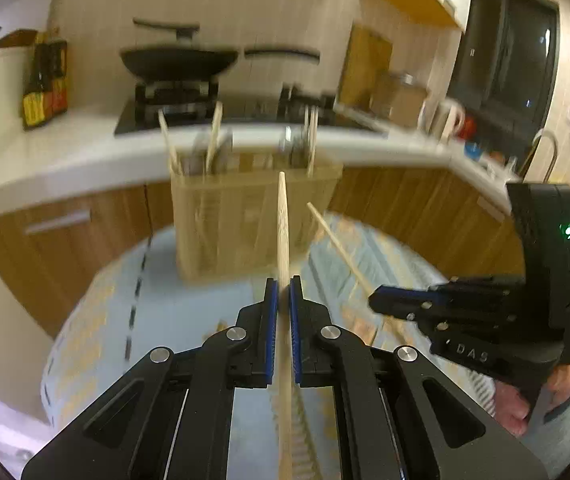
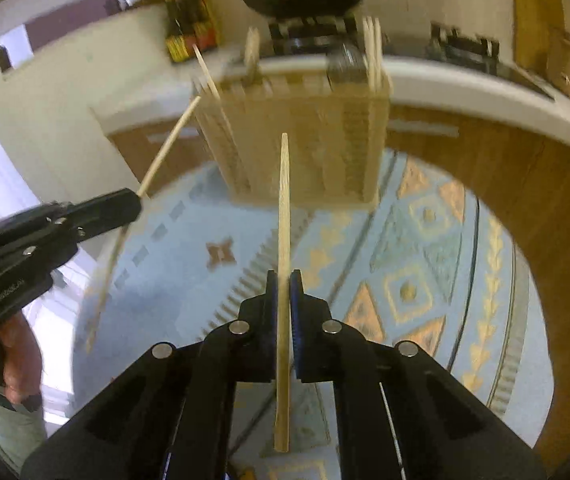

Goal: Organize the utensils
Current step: 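Carry both held chopsticks up and lower them into the basket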

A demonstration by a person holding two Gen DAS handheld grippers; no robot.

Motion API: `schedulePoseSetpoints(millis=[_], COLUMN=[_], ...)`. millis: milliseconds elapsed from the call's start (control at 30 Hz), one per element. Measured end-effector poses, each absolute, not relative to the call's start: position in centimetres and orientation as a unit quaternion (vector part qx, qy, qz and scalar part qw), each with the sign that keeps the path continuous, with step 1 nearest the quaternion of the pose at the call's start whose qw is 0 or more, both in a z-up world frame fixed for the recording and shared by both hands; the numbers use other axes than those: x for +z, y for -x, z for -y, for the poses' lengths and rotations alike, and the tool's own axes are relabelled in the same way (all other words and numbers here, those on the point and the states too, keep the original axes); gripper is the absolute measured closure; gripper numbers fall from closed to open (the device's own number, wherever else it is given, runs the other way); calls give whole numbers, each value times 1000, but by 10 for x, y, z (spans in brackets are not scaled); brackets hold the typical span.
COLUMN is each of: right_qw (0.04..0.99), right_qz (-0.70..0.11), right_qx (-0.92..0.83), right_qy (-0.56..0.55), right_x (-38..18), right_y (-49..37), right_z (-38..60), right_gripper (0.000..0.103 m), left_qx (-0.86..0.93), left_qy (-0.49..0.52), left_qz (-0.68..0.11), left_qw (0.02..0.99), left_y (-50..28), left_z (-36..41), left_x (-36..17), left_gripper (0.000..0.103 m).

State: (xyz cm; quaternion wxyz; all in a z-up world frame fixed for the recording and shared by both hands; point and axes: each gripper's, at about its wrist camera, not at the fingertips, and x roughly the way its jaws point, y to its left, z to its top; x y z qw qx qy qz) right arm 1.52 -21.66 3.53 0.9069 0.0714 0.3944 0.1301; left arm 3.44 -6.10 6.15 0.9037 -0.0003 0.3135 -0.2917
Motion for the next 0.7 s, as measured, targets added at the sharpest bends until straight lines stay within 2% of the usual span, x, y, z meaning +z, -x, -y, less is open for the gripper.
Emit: schedulePoseSetpoints(millis=[333,533,700], right_qw=[944,959,969], right_qz=[-277,-229,-192], right_qx=[139,119,88], right_qy=[-114,-122,-130], right_x=[96,117,120], right_y=[-60,-91,-114], right_z=[239,246,259], right_gripper=[99,99,99], left_qx=[-297,-297,-261], left_qy=[92,132,121], left_qz=[-194,-170,-135], left_qw=[930,930,948], left_y=[-91,-138,-157], left_z=[51,61,78], left_x=[128,135,129], left_gripper=[99,99,99])
